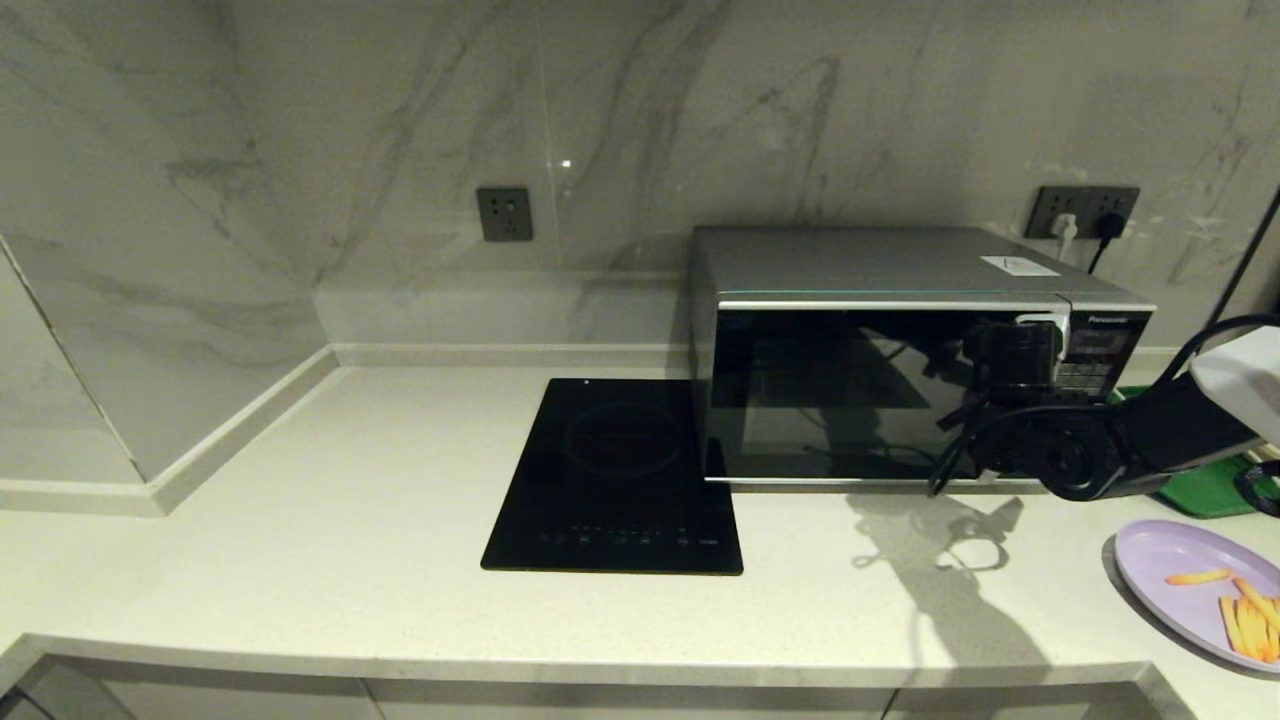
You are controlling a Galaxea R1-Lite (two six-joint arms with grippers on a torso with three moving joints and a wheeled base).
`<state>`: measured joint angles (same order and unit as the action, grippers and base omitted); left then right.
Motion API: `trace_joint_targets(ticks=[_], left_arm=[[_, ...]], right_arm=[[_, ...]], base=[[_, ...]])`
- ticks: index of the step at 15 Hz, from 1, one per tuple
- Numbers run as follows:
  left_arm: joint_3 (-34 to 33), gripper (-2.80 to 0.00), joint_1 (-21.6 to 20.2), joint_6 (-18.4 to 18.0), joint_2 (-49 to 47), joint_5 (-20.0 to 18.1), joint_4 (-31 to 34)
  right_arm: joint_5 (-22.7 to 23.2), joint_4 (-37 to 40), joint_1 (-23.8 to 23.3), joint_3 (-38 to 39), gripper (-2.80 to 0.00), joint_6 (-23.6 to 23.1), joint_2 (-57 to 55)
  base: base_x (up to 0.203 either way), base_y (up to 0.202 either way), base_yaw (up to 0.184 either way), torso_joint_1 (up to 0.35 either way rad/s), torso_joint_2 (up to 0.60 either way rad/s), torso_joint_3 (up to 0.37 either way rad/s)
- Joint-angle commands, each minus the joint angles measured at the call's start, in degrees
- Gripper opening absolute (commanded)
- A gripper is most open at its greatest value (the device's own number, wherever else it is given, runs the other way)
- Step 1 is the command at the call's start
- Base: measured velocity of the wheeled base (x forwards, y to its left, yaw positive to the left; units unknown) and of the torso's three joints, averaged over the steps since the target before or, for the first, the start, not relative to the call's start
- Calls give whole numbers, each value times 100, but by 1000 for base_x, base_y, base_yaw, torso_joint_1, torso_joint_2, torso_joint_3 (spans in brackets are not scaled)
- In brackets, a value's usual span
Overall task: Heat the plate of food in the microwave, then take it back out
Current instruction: Open the microwave oven
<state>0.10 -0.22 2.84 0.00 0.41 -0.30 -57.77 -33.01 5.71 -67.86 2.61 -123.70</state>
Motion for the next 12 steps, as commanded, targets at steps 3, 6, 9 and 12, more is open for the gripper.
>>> trace_joint_targets(ticks=[3,6,9,12], left_arm=[[-1,-280,-4,6,0,3,-5],[-1,-280,-4,6,0,3,-5],[-1,-280,3,6,7,3,-5],[-1,-280,-4,6,0,3,-5]], right_arm=[[-32,-12,-130,35,0,255,4],[-32,-12,-149,213,0,438,66],[-32,-12,-140,438,0,665,126],[-21,-12,-138,633,0,816,293]], base=[[0,0,0,0,0,0],[0,0,0,0,0,0],[0,0,0,0,0,0],[0,0,0,0,0,0]])
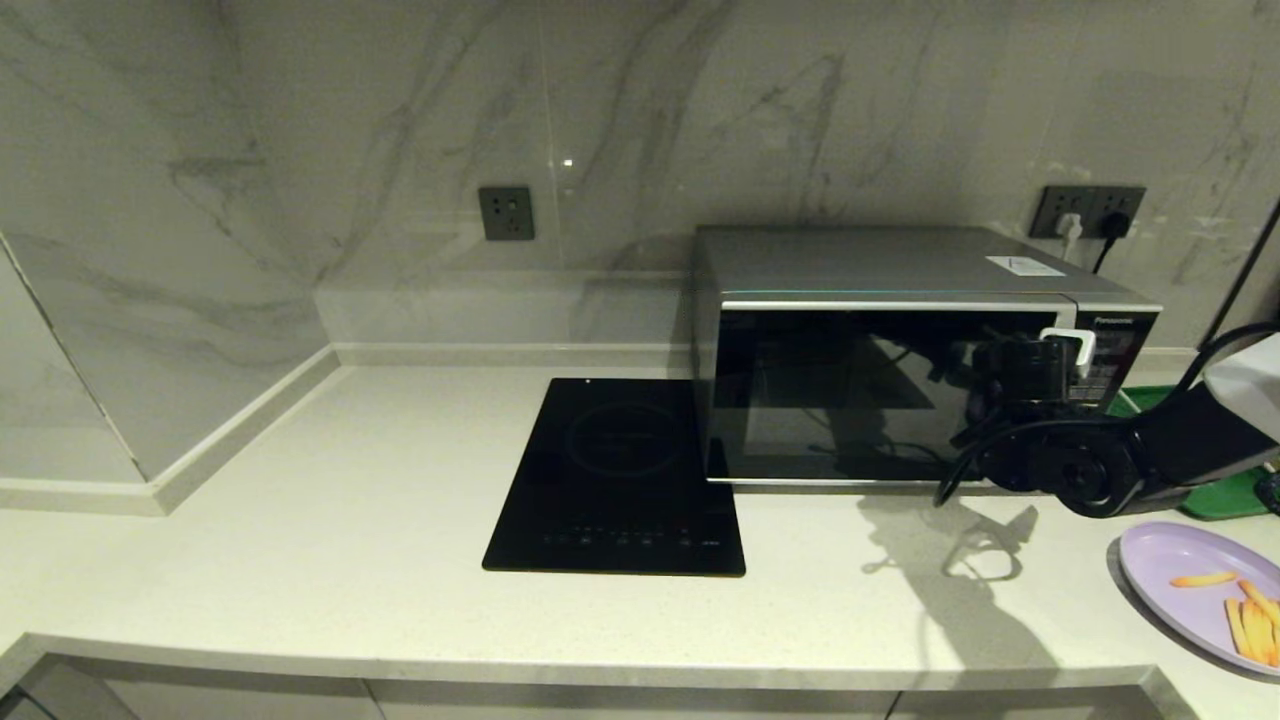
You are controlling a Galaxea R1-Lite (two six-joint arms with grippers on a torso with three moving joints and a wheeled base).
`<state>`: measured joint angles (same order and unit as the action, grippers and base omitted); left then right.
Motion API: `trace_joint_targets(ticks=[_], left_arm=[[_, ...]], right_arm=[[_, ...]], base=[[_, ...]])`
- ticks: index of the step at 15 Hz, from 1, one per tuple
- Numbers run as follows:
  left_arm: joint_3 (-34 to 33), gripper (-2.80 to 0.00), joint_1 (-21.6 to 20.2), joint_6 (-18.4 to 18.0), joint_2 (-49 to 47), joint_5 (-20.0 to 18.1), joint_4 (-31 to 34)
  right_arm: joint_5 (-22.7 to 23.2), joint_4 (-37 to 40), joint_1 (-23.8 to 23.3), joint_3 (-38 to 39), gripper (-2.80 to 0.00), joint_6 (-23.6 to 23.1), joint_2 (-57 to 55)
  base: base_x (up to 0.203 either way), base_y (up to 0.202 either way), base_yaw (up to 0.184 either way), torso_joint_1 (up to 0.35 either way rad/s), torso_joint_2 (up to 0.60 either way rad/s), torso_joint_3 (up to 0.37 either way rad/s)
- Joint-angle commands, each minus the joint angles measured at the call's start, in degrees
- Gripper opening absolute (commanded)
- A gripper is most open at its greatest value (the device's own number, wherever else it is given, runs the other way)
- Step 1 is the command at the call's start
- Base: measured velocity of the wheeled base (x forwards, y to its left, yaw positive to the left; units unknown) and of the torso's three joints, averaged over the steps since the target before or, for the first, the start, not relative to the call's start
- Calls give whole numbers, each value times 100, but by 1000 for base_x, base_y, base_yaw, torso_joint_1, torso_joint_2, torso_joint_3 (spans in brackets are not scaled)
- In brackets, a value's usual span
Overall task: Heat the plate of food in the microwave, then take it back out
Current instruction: Open the microwave oven
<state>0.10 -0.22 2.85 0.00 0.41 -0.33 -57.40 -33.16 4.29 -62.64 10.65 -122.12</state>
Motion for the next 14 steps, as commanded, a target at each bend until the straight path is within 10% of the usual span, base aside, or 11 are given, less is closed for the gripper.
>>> trace_joint_targets(ticks=[1,13,14], left_arm=[[-1,-280,-4,5,6,3,-2],[-1,-280,-4,5,9,3,-2],[-1,-280,-4,5,0,3,-2]], right_arm=[[-50,-2,15,239,0,20,252],[673,-9,779,1272,0,-19,734],[725,-11,1021,1425,-280,-13,985]], base=[[0,0,0,0,0,0],[0,0,0,0,0,0],[0,0,0,0,0,0]])
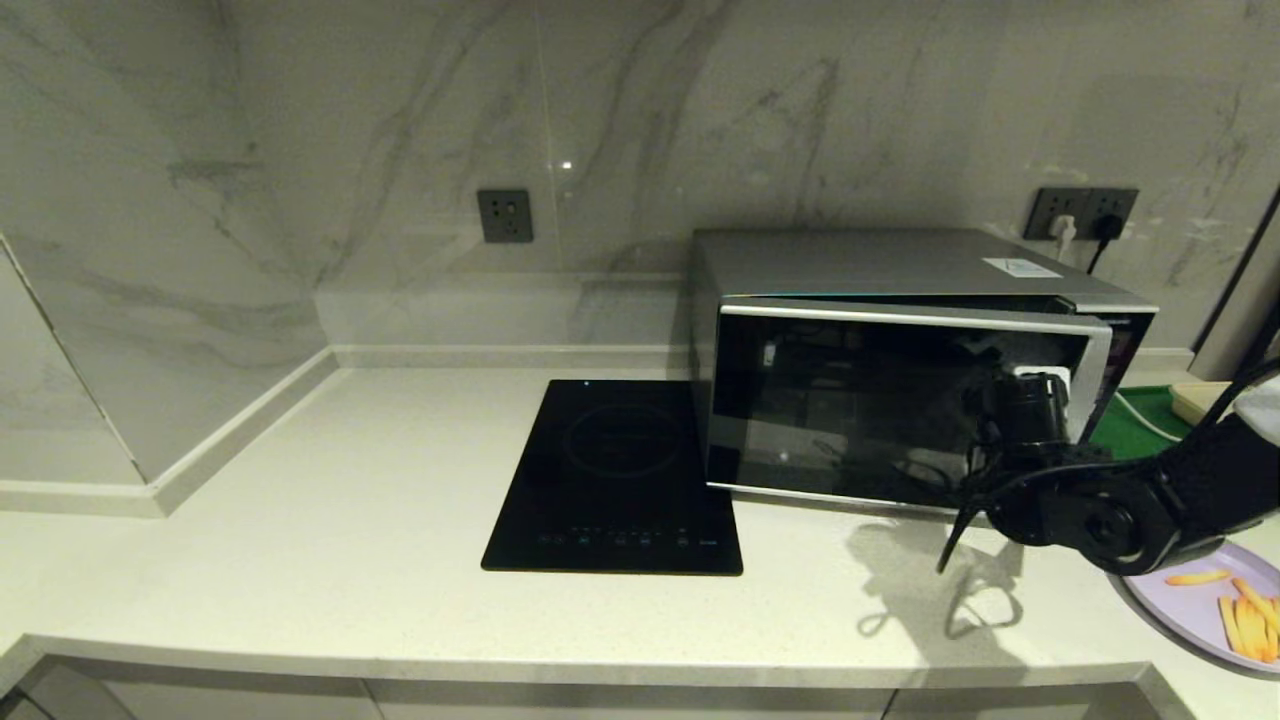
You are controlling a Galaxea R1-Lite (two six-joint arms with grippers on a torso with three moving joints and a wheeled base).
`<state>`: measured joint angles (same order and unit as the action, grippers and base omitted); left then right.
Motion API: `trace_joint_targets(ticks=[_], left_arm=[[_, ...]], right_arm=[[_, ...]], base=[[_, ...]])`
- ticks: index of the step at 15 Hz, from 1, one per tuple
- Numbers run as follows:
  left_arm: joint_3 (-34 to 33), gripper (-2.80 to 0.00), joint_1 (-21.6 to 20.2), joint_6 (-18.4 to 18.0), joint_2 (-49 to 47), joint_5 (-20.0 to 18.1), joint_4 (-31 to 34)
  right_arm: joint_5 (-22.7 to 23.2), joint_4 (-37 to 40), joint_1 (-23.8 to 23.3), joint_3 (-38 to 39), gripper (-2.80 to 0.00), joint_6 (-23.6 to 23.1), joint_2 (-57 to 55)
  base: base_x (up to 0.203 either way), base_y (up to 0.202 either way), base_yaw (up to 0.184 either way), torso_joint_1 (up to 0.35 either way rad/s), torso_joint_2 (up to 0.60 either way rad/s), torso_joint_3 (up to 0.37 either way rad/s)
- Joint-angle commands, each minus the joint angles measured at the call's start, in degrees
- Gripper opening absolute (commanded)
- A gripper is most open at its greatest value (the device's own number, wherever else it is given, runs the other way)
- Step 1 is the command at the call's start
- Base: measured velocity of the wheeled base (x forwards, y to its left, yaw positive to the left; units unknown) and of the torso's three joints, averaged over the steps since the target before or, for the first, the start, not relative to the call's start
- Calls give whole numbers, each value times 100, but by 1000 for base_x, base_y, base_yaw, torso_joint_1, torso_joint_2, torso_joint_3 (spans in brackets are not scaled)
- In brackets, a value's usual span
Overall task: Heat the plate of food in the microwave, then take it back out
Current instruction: Open the microwave oven
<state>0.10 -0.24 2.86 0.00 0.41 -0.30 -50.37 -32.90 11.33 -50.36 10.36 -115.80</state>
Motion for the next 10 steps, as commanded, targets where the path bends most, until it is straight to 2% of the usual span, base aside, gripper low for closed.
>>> trace_joint_targets(ticks=[1,4,6,8,10], left_arm=[[-1,-280,-2,4,0,2,-5],[-1,-280,-2,4,0,2,-5],[-1,-280,-2,4,0,2,-5],[-1,-280,-2,4,9,2,-5],[-1,-280,-2,4,8,2,-5]], right_arm=[[73,-32,545,334,-280,14,668],[174,61,1241,612,-280,-111,1919],[190,485,1578,637,-280,-211,2861],[271,1218,1722,443,-280,-220,3640],[540,2029,1546,-224,-280,-64,3995]], base=[[0,0,0,0,0,0],[0,0,0,0,0,0],[0,0,0,0,0,0],[0,0,0,0,0,0],[0,0,0,0,0,0]])
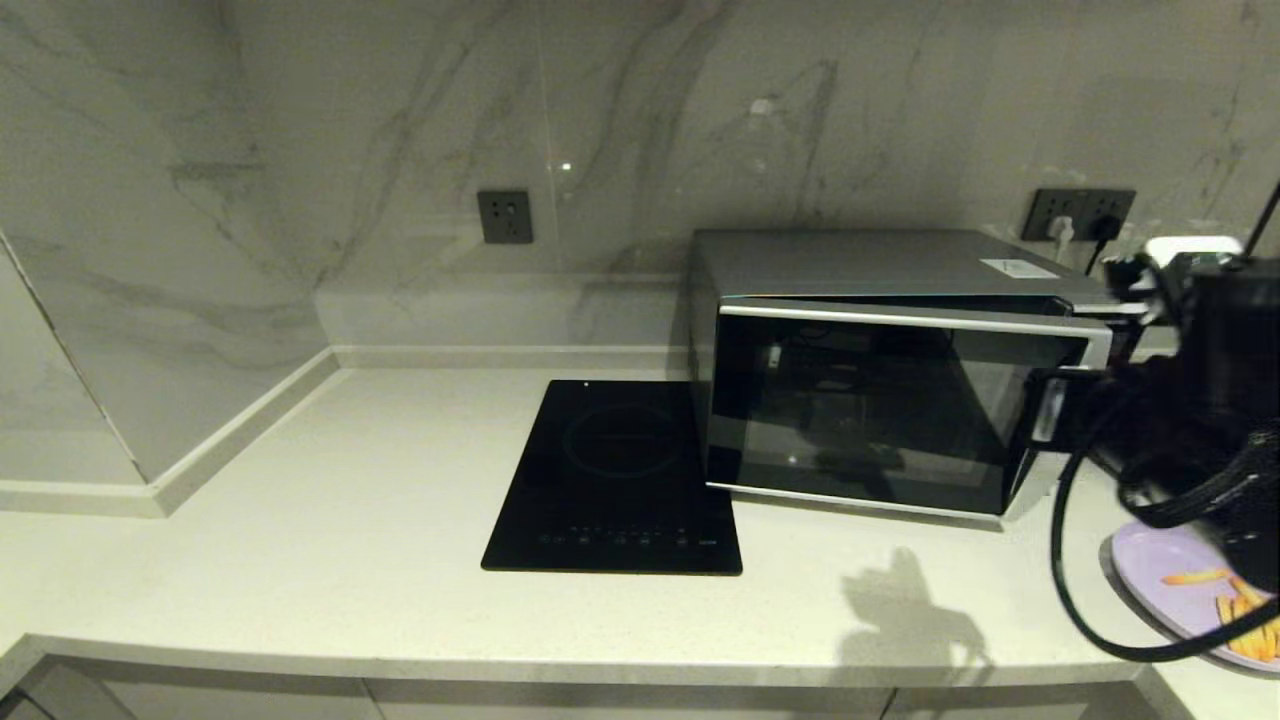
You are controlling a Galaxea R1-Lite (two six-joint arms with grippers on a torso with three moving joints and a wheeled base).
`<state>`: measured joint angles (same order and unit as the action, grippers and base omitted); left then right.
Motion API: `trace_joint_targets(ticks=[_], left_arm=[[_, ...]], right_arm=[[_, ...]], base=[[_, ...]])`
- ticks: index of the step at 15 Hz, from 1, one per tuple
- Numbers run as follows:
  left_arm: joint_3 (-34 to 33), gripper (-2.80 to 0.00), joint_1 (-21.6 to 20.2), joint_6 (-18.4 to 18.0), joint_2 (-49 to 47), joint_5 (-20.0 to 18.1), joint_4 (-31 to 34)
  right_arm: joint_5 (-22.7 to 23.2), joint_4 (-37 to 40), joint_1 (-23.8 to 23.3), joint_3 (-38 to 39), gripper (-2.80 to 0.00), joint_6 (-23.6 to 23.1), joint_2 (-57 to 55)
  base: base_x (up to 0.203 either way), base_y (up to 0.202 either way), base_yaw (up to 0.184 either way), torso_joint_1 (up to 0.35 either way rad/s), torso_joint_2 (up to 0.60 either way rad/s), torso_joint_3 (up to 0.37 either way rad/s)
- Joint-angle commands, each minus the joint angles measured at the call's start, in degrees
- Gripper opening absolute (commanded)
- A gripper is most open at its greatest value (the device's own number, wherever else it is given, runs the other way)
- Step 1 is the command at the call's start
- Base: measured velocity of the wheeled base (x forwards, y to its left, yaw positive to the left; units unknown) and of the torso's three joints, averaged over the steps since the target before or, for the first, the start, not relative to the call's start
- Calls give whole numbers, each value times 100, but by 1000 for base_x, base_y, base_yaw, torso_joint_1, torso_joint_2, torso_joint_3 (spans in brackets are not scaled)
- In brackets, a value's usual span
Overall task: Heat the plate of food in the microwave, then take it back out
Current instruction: Open the microwave oven
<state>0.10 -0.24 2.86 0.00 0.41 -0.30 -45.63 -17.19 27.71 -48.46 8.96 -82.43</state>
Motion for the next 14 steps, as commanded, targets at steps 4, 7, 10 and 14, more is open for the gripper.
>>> trace_joint_targets(ticks=[4,7,10,14], left_arm=[[-1,-280,-2,4,3,2,-5],[-1,-280,-2,4,2,2,-5],[-1,-280,1,4,9,2,-5],[-1,-280,-2,4,4,2,-5]], right_arm=[[560,1653,-746,-2145,-280,988,27],[1220,3054,-1262,-4070,-280,1998,-850],[2273,4509,-1797,-6214,-280,2969,-1754],[4115,5357,-2680,-6627,-280,4115,-2739]], base=[[0,0,0,0,0,0],[0,0,0,0,0,0],[0,0,0,0,0,0],[0,0,0,0,0,0]])
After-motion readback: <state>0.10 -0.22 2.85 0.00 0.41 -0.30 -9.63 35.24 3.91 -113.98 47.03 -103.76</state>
